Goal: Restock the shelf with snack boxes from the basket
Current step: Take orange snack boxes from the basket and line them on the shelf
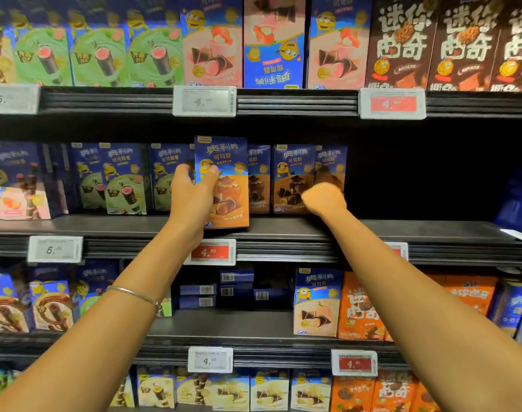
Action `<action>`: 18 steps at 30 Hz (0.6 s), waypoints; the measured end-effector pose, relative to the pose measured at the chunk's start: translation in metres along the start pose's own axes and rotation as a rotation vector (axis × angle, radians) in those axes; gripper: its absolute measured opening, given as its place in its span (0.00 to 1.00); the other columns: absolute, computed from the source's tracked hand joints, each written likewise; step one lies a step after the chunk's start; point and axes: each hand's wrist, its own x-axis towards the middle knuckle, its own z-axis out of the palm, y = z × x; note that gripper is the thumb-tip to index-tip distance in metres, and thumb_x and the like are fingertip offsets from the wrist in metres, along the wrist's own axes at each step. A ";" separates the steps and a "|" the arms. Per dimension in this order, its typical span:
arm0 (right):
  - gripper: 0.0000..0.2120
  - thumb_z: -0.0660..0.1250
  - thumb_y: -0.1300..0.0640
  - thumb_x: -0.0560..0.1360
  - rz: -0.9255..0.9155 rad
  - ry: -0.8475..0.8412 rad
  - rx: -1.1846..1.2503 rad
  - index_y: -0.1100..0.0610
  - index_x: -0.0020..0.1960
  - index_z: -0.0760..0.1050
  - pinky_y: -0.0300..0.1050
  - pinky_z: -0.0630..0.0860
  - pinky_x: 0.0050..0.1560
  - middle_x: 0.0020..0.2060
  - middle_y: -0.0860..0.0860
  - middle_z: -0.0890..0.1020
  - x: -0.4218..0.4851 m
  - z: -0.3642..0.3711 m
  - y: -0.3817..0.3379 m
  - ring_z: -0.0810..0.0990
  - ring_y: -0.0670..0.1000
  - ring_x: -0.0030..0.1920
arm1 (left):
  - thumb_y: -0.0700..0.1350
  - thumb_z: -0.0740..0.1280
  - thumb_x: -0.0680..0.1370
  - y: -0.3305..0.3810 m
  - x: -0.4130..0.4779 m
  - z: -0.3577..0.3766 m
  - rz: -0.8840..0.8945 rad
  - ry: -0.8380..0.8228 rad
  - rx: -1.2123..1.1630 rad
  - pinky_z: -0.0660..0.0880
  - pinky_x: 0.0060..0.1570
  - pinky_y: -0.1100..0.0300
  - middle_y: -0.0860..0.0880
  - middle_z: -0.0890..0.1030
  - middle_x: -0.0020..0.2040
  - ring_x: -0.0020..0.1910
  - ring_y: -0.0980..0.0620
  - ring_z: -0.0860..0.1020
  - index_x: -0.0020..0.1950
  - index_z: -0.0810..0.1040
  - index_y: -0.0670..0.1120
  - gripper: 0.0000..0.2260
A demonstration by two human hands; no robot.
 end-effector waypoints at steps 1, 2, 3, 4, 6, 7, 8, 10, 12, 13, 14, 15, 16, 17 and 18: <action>0.16 0.64 0.53 0.81 0.007 -0.004 0.004 0.62 0.64 0.75 0.52 0.75 0.56 0.61 0.62 0.79 0.001 0.001 -0.001 0.78 0.63 0.60 | 0.48 0.66 0.86 0.000 0.001 0.000 0.000 0.002 0.003 0.84 0.52 0.46 0.41 0.84 0.61 0.53 0.46 0.86 0.62 0.72 0.46 0.08; 0.17 0.64 0.53 0.81 0.012 -0.010 0.004 0.62 0.65 0.75 0.52 0.75 0.58 0.62 0.62 0.79 0.003 0.002 -0.002 0.78 0.63 0.62 | 0.48 0.66 0.86 0.001 0.001 0.001 -0.003 0.002 0.004 0.84 0.53 0.45 0.41 0.84 0.61 0.54 0.44 0.86 0.61 0.72 0.46 0.08; 0.17 0.64 0.53 0.80 0.012 -0.016 0.002 0.62 0.64 0.75 0.51 0.75 0.58 0.62 0.61 0.79 0.003 0.003 -0.003 0.77 0.63 0.62 | 0.48 0.66 0.86 0.001 0.001 0.001 -0.005 0.000 0.004 0.84 0.54 0.44 0.40 0.84 0.61 0.55 0.43 0.86 0.61 0.72 0.45 0.08; 0.16 0.64 0.53 0.80 0.008 -0.019 -0.002 0.61 0.64 0.75 0.50 0.73 0.56 0.62 0.61 0.79 0.005 0.004 -0.004 0.77 0.62 0.62 | 0.48 0.66 0.86 0.001 0.001 0.001 -0.004 -0.003 0.003 0.84 0.55 0.44 0.40 0.84 0.61 0.56 0.42 0.86 0.61 0.72 0.45 0.08; 0.14 0.64 0.53 0.80 0.007 -0.028 0.002 0.60 0.62 0.76 0.48 0.71 0.53 0.61 0.60 0.79 0.006 0.006 -0.003 0.77 0.61 0.61 | 0.48 0.66 0.86 0.001 0.002 0.001 -0.009 -0.007 0.007 0.84 0.56 0.43 0.41 0.84 0.61 0.56 0.42 0.86 0.63 0.72 0.45 0.10; 0.15 0.64 0.52 0.80 0.013 -0.036 0.016 0.61 0.62 0.76 0.49 0.72 0.55 0.60 0.60 0.79 0.006 0.007 -0.003 0.77 0.61 0.61 | 0.48 0.66 0.86 0.001 0.002 0.001 -0.016 -0.010 0.006 0.84 0.55 0.44 0.41 0.84 0.60 0.55 0.43 0.86 0.64 0.72 0.44 0.11; 0.16 0.64 0.50 0.80 0.023 -0.040 0.039 0.61 0.62 0.76 0.50 0.73 0.57 0.59 0.59 0.79 0.006 0.008 -0.001 0.77 0.61 0.60 | 0.48 0.66 0.86 0.001 0.003 0.001 -0.020 -0.014 0.005 0.84 0.54 0.45 0.42 0.84 0.60 0.55 0.45 0.86 0.65 0.71 0.44 0.12; 0.16 0.65 0.45 0.80 0.053 0.003 0.116 0.58 0.53 0.77 0.49 0.74 0.54 0.55 0.58 0.80 0.003 0.005 0.000 0.78 0.60 0.53 | 0.48 0.66 0.86 0.001 0.004 0.003 -0.021 -0.015 0.007 0.84 0.55 0.46 0.43 0.84 0.61 0.54 0.47 0.86 0.66 0.71 0.44 0.12; 0.18 0.66 0.43 0.77 0.042 0.152 0.233 0.57 0.40 0.72 0.46 0.73 0.46 0.46 0.54 0.81 -0.007 -0.002 0.000 0.78 0.57 0.46 | 0.49 0.66 0.86 0.000 0.005 0.006 -0.022 -0.007 0.014 0.84 0.54 0.48 0.45 0.84 0.61 0.53 0.50 0.86 0.69 0.72 0.45 0.14; 0.16 0.67 0.43 0.76 -0.001 0.215 0.325 0.55 0.39 0.73 0.46 0.75 0.45 0.43 0.51 0.81 -0.014 -0.006 -0.001 0.79 0.56 0.44 | 0.49 0.66 0.86 -0.001 0.005 0.008 -0.022 -0.008 0.012 0.84 0.53 0.48 0.46 0.84 0.61 0.53 0.50 0.86 0.70 0.72 0.46 0.14; 0.14 0.68 0.43 0.74 -0.055 0.218 0.435 0.54 0.42 0.75 0.48 0.78 0.45 0.42 0.50 0.81 -0.023 -0.010 -0.003 0.81 0.54 0.45 | 0.49 0.67 0.86 -0.001 0.005 0.013 -0.024 -0.018 0.002 0.85 0.53 0.48 0.45 0.84 0.60 0.52 0.49 0.86 0.68 0.72 0.47 0.12; 0.15 0.69 0.41 0.72 -0.116 0.153 0.539 0.52 0.47 0.77 0.50 0.80 0.48 0.45 0.49 0.82 -0.034 -0.015 -0.007 0.81 0.52 0.47 | 0.49 0.67 0.86 0.000 0.003 0.019 -0.029 -0.032 -0.015 0.85 0.53 0.45 0.44 0.85 0.59 0.52 0.47 0.87 0.64 0.73 0.47 0.10; 0.19 0.70 0.38 0.70 -0.169 0.039 0.630 0.51 0.51 0.77 0.52 0.81 0.51 0.48 0.49 0.83 -0.044 -0.018 -0.011 0.82 0.51 0.49 | 0.49 0.68 0.85 0.002 0.001 0.026 -0.034 -0.046 -0.035 0.85 0.54 0.43 0.42 0.85 0.58 0.53 0.44 0.87 0.61 0.73 0.48 0.09; 0.23 0.71 0.35 0.68 -0.204 -0.087 0.693 0.50 0.53 0.76 0.52 0.81 0.53 0.51 0.48 0.83 -0.053 -0.021 -0.014 0.83 0.49 0.52 | 0.49 0.69 0.85 0.004 -0.001 0.034 -0.039 -0.057 -0.049 0.85 0.55 0.41 0.41 0.85 0.58 0.54 0.41 0.87 0.60 0.73 0.47 0.09; 0.26 0.72 0.33 0.66 -0.221 -0.182 0.723 0.49 0.55 0.75 0.51 0.82 0.53 0.52 0.47 0.83 -0.060 -0.024 -0.016 0.83 0.47 0.53 | 0.49 0.69 0.84 0.006 -0.003 0.043 -0.041 -0.069 -0.056 0.85 0.55 0.40 0.41 0.85 0.57 0.55 0.40 0.86 0.62 0.73 0.46 0.11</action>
